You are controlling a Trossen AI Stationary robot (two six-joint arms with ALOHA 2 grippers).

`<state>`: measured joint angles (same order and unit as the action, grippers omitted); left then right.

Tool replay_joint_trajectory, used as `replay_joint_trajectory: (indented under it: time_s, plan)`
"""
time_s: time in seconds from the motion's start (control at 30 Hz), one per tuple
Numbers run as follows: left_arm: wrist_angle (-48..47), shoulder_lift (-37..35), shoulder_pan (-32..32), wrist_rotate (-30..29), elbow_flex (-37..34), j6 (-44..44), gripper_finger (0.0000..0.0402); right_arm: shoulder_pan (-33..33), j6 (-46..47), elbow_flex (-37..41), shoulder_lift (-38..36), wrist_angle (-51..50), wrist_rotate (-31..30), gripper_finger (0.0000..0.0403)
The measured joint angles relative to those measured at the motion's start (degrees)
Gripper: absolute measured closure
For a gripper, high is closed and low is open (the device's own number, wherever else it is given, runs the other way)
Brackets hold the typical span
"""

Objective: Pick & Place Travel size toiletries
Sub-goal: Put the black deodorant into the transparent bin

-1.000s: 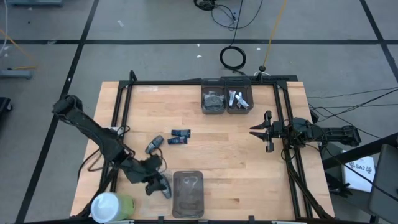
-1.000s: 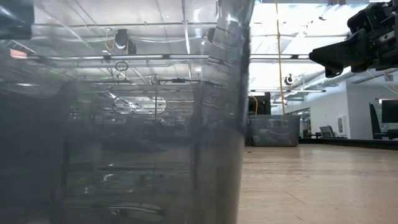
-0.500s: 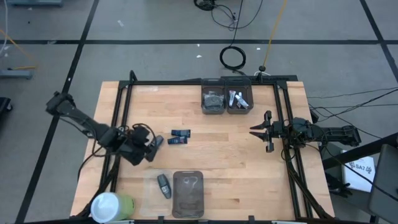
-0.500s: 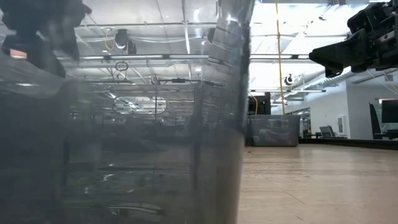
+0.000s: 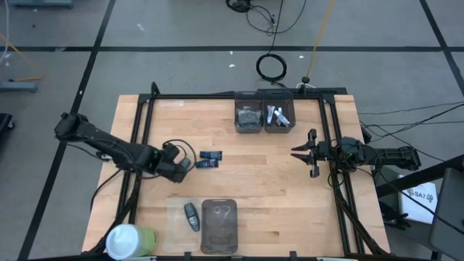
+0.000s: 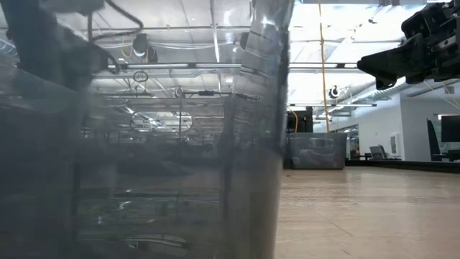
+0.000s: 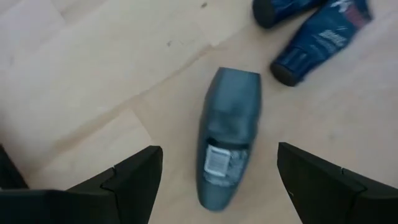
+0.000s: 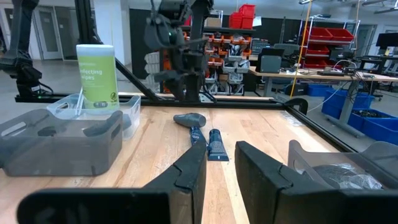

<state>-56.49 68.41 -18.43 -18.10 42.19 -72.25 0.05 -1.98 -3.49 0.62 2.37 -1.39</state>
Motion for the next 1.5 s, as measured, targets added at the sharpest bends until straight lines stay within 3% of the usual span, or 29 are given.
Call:
replay_joint_trajectory:
  time_s: [0.37,0.73,1.17,1.5]
  plan:
    - [6.17,8.61,3.47,0.47,-0.46,11.70,0.0089,-0.02,0.00,0.00,-0.02,0.00,0.00,0.0328]
    - [6.65,15.47,8.13,6.18,-0.48,17.16,0.0089,-0.02,0.00,0.02,-0.01,0.02,0.00,0.0328]
    - [16.70,19.73,11.33,12.19,-0.26,19.78,0.0090,-0.01,0.00,0.02,-0.01,0.02,0.00,0.0328]
    - [17.16,20.30,11.24,12.53,-0.33,22.40,0.0095,0.00,0.00,0.02,0.00,0.00,0.00,0.0328]
